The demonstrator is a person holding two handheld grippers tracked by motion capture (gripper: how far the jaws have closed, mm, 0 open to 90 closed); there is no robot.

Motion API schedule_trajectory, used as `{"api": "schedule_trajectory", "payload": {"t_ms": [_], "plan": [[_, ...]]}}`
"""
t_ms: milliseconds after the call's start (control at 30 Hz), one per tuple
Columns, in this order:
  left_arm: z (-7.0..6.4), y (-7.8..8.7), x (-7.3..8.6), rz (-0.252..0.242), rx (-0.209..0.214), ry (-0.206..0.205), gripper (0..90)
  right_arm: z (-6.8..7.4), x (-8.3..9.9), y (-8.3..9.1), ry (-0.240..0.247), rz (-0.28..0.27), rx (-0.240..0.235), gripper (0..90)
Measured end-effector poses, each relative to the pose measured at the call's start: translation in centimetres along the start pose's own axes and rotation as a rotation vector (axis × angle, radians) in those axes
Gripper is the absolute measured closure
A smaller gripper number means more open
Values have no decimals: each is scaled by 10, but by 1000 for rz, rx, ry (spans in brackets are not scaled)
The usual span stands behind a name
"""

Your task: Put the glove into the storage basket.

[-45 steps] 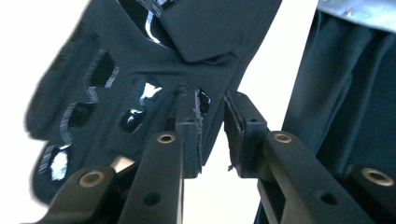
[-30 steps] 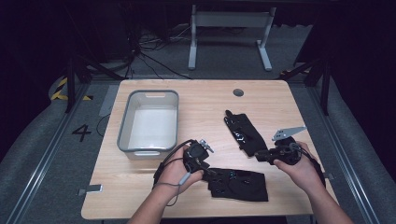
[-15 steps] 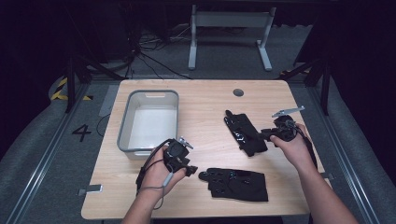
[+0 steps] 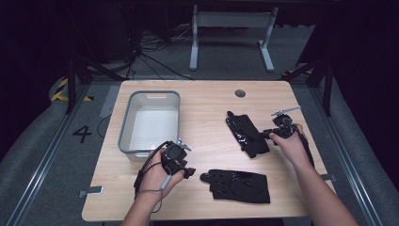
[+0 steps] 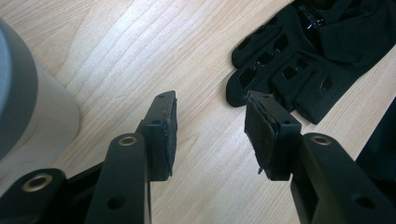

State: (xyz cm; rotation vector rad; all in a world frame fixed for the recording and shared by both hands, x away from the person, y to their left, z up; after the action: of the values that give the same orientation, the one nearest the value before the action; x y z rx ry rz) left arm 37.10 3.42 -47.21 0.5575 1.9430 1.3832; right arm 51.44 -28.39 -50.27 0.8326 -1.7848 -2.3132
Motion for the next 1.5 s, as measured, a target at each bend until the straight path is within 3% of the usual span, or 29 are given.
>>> {"api": "schedule_trajectory", "payload": {"t_ms": [100, 300, 500, 733, 900, 1100, 1500], "plan": [[-4, 0, -3, -15, 1, -43, 530, -1, 1, -7, -9, 21, 6, 630], [-3, 0, -2, -10, -5, -36, 511, 1, 2, -12, -5, 14, 14, 643], [-4, 1, -2, -11, -7, -35, 507, 7, 4, -13, 7, 28, -10, 837], [-1, 1, -1, -12, -7, -30, 507, 14, 2, -4, 59, 14, 13, 862], [-1, 1, -2, -11, -10, -32, 507, 30, -2, 25, 136, -64, 38, 864], [-3, 2, -6, -15, -6, -43, 507, 48, -2, 51, 183, -122, 47, 867], [-7, 3, -20, -21, -2, -83, 507, 79, 18, 89, 298, -159, 64, 868]]}}
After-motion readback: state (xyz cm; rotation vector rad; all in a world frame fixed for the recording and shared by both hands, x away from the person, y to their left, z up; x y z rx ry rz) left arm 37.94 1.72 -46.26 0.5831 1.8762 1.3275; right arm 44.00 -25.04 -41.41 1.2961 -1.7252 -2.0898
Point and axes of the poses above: each handheld gripper's, and its own axes: y roughly backward along the jaws, x roughly out of its underside, z roughly to its left, the point moved 9 cm from there along -y, roughly forward along the jaws, and after that the axes turned 14 degrees about z, right-handed, at the moved point
